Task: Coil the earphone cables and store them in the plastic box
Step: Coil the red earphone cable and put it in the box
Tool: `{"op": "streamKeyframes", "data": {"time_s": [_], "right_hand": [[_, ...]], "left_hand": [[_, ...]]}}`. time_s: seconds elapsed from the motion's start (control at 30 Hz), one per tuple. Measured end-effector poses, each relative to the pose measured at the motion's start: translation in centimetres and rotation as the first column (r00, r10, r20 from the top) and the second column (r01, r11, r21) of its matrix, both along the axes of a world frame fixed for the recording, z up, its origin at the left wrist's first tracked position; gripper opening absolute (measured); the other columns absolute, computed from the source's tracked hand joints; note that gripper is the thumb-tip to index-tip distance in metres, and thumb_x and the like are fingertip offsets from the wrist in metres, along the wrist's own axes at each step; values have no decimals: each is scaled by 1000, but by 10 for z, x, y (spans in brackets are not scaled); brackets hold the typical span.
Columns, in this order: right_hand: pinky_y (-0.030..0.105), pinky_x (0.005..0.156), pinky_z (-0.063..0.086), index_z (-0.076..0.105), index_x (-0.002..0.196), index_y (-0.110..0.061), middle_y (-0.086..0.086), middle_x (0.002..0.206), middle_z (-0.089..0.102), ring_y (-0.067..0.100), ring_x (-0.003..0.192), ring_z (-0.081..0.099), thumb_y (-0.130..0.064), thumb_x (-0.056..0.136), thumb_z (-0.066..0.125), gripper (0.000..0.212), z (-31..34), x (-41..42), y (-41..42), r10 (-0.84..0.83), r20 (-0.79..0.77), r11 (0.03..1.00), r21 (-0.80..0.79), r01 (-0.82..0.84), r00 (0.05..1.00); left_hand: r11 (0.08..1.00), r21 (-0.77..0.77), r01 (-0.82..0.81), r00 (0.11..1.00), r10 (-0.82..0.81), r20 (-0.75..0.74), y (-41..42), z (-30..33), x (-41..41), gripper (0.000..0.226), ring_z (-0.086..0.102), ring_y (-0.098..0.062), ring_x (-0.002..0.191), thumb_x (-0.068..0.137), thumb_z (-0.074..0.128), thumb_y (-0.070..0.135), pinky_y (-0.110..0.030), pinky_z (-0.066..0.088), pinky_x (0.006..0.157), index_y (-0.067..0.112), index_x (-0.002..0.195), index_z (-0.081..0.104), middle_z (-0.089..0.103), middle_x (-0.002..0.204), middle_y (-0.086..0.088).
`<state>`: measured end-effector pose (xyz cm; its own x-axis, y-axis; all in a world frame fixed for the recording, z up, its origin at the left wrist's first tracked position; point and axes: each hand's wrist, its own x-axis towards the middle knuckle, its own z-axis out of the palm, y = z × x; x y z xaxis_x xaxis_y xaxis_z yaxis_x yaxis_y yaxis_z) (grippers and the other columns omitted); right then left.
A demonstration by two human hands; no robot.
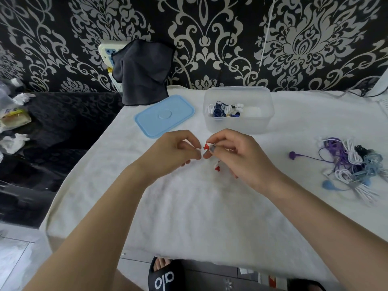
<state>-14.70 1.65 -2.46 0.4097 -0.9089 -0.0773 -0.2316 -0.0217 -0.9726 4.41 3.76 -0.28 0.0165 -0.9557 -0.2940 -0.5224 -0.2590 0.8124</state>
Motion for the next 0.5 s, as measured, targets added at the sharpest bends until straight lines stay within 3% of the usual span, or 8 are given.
{"op": "streamKeyframes", "data": {"time_s": [0.1,0.23,0.33,0.5], "right_hand": [[15,48,39,67,96,-28,-9,94,73,15,64,61,-20,97,61,10,-4,-1,-2,-5,-46,999,-47,3,999],[20,50,39,70,93,-34,-16,96,67,38,71,59,-26,95,65,10,-6,-3,-6,-38,-82,997,-74,31,996],[11,47,35,71,94,-33,-15,93,68,37,75,63,-25,95,66,9,-5,-3,-7,-45,-73,997,-72,40,996],[10,43,35,72,95,-29,-11,90,68,31,67,61,-23,94,67,8,-6,-6,-9,-73,-38,996,-56,71,997]], "left_hand": [[1000,13,-1,999,1,-46,0,2,-7,9,55,-8,63,88,68,6,-10,41,52,12,94,69,78,84,-2],[1000,11,-18,997,19,-73,-4,3,-10,10,57,-10,67,88,65,5,-13,47,59,11,94,69,79,87,-7],[999,22,-39,995,41,-89,-6,1,-10,6,59,-8,68,89,69,10,-22,53,73,10,94,72,78,83,-3],[998,35,-46,988,51,-144,-8,1,-12,7,60,-8,70,89,72,11,-25,56,78,9,95,74,79,87,-7]]}}
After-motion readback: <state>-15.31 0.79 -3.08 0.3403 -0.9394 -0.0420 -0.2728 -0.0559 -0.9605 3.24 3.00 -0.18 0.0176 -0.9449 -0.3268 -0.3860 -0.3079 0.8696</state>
